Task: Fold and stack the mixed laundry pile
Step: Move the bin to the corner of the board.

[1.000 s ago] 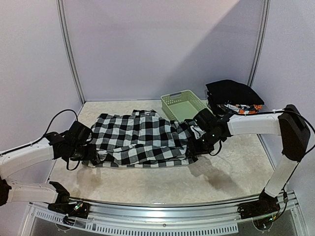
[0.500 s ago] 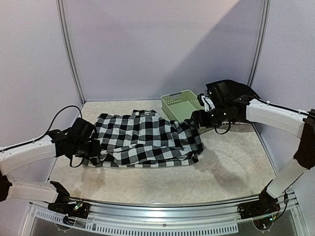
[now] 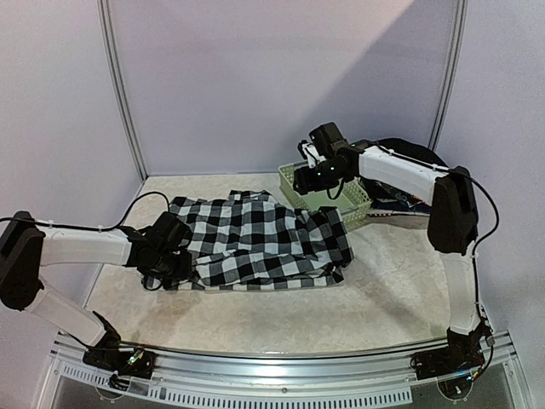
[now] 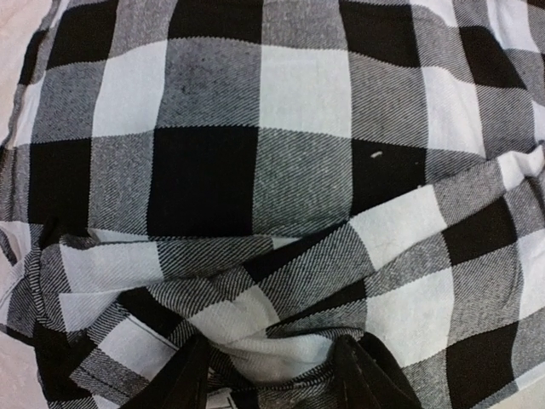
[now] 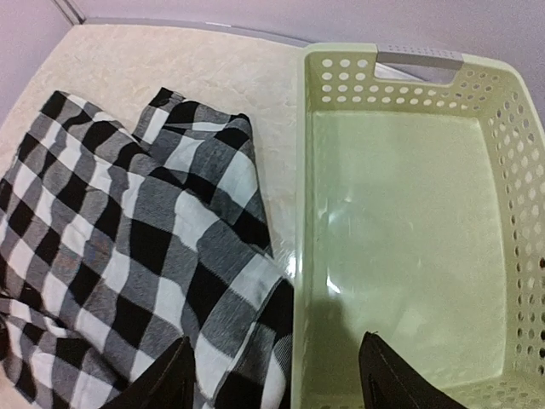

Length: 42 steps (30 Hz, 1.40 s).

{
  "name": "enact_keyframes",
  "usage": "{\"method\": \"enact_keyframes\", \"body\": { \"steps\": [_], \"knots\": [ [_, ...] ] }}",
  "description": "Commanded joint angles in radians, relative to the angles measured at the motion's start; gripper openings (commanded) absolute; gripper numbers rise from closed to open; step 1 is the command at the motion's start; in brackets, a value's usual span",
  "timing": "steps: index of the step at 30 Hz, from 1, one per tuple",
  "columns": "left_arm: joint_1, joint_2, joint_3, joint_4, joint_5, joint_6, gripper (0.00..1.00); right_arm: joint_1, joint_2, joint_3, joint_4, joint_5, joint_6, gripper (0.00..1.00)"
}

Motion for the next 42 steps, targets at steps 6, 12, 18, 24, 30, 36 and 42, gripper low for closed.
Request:
{"method": "enact_keyframes", "body": {
  "steps": [6, 12, 18, 24, 30, 36, 42],
  "knots": [
    [-0.012, 0.007, -0.01, 0.027, -0.035, 0.004, 0.49, 0.0, 0.253, 0.211, -0.118, 0.047, -0.096, 0.41],
    [-0.011, 0.013, -0.01, 0.023, -0.032, 0.004, 0.47, -0.007, 0.303, 0.257, -0.096, 0.123, -0.107, 0.19],
    [-0.012, 0.012, -0.018, 0.012, -0.035, -0.004, 0.45, -0.046, 0.336, 0.307, -0.028, 0.164, -0.064, 0.01],
    [-0.012, 0.021, -0.022, 0.001, -0.038, -0.015, 0.43, -0.1, 0.4, 0.395, 0.06, 0.197, 0.016, 0.0],
    [-0.011, 0.018, -0.018, -0.014, -0.046, -0.029, 0.43, -0.111, 0.447, 0.428, 0.192, 0.238, 0.054, 0.0],
    [-0.011, 0.013, -0.003, -0.024, -0.053, -0.034, 0.46, -0.11, 0.475, 0.437, 0.316, 0.218, 0.073, 0.37],
    [-0.011, -0.04, 0.015, -0.076, -0.101, -0.042, 0.71, -0.109, 0.402, 0.409, 0.344, 0.031, 0.082, 0.65]
  ]
}}
